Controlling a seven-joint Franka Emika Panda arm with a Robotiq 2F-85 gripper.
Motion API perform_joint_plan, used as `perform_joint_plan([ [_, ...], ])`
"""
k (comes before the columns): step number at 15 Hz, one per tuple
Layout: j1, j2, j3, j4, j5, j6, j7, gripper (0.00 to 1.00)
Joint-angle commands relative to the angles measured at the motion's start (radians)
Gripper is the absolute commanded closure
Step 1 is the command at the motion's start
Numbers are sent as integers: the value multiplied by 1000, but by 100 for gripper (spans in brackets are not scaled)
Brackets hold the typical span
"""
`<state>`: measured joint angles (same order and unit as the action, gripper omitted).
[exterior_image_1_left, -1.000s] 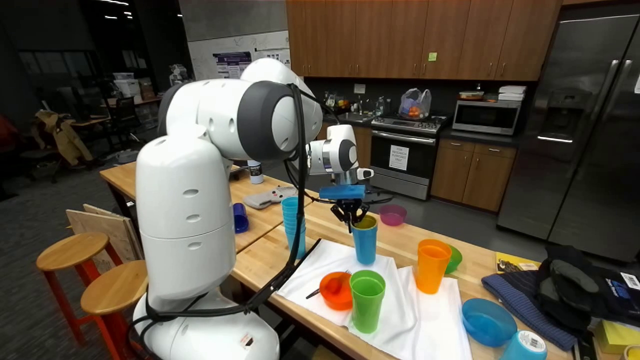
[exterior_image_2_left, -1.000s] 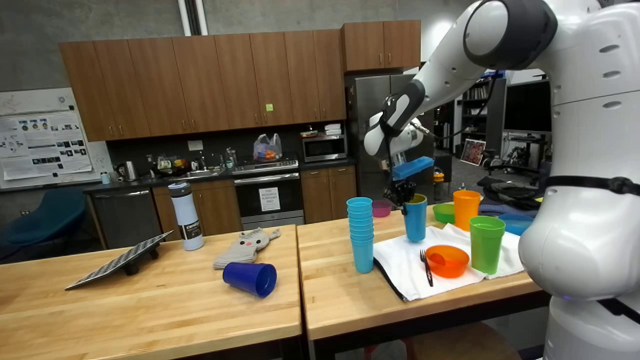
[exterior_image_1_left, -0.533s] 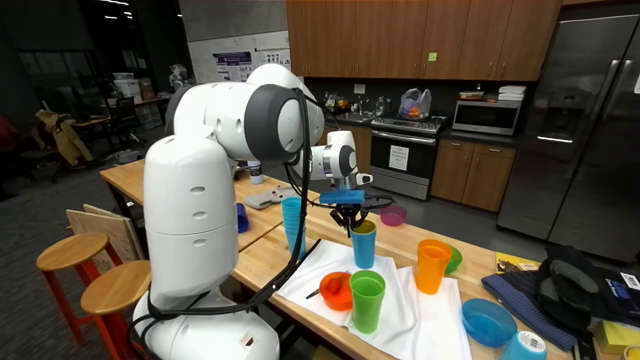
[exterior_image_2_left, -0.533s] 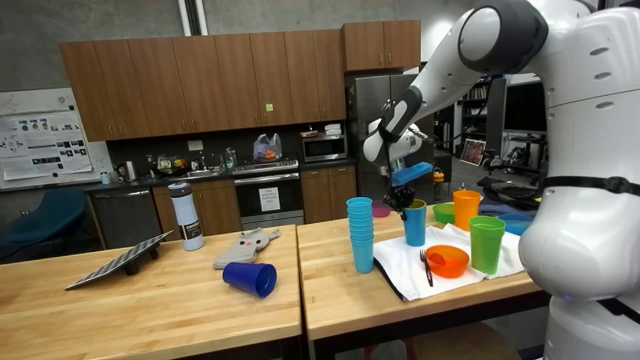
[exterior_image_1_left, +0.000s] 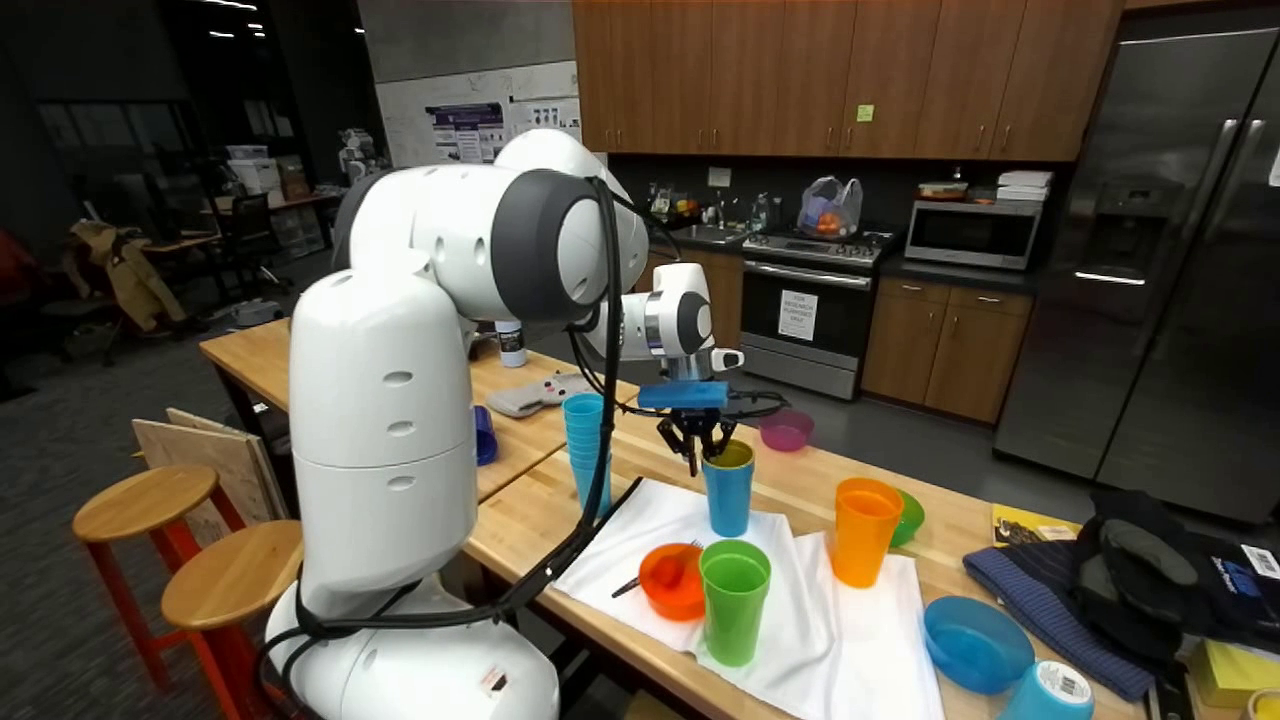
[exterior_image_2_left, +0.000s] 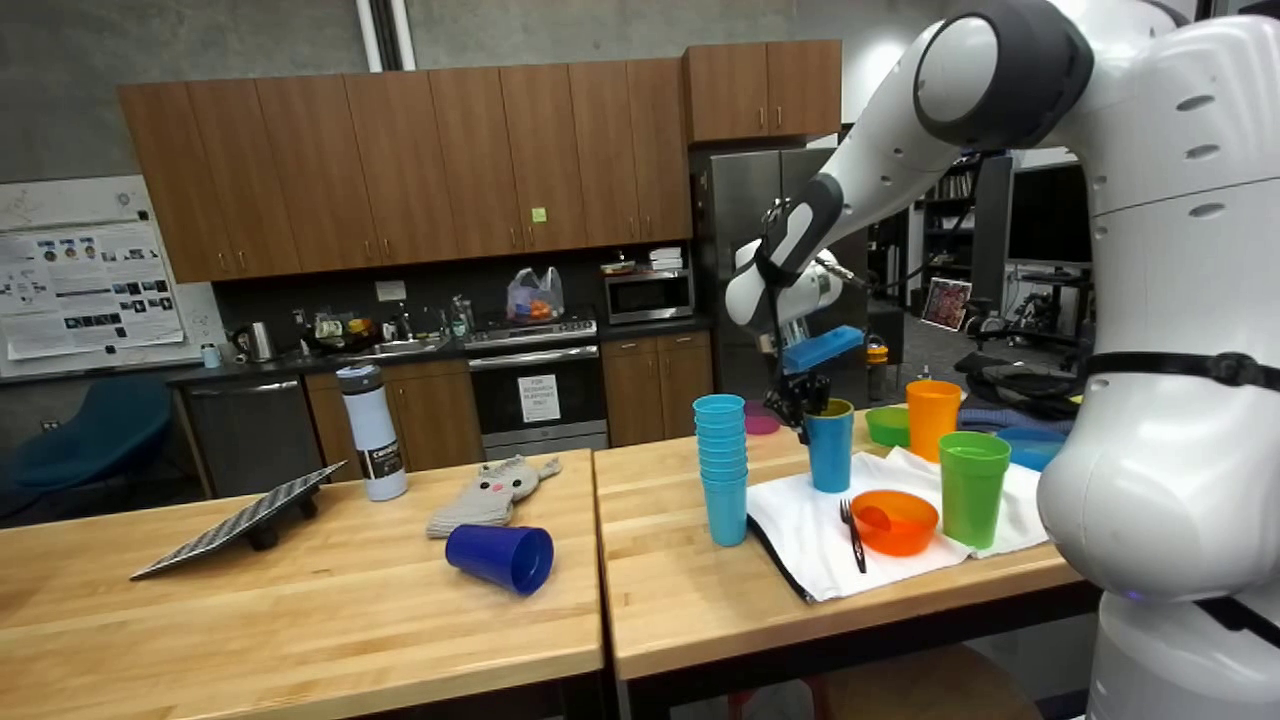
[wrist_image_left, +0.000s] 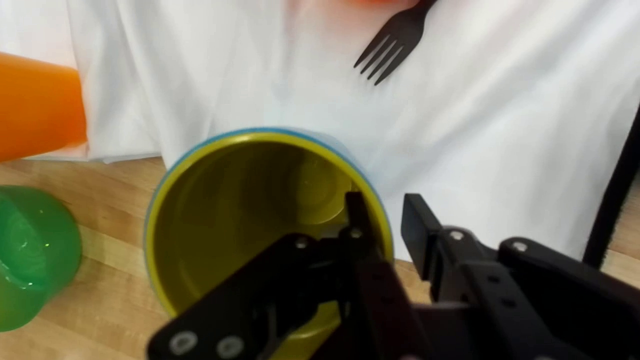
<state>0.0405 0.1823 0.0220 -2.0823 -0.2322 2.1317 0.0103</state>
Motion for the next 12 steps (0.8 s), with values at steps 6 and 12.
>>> perform_joint_plan([
  [6, 2, 3, -2, 1, 1, -2, 0, 66],
  [12, 10, -77, -18, -30, -140, -43, 50, 17],
])
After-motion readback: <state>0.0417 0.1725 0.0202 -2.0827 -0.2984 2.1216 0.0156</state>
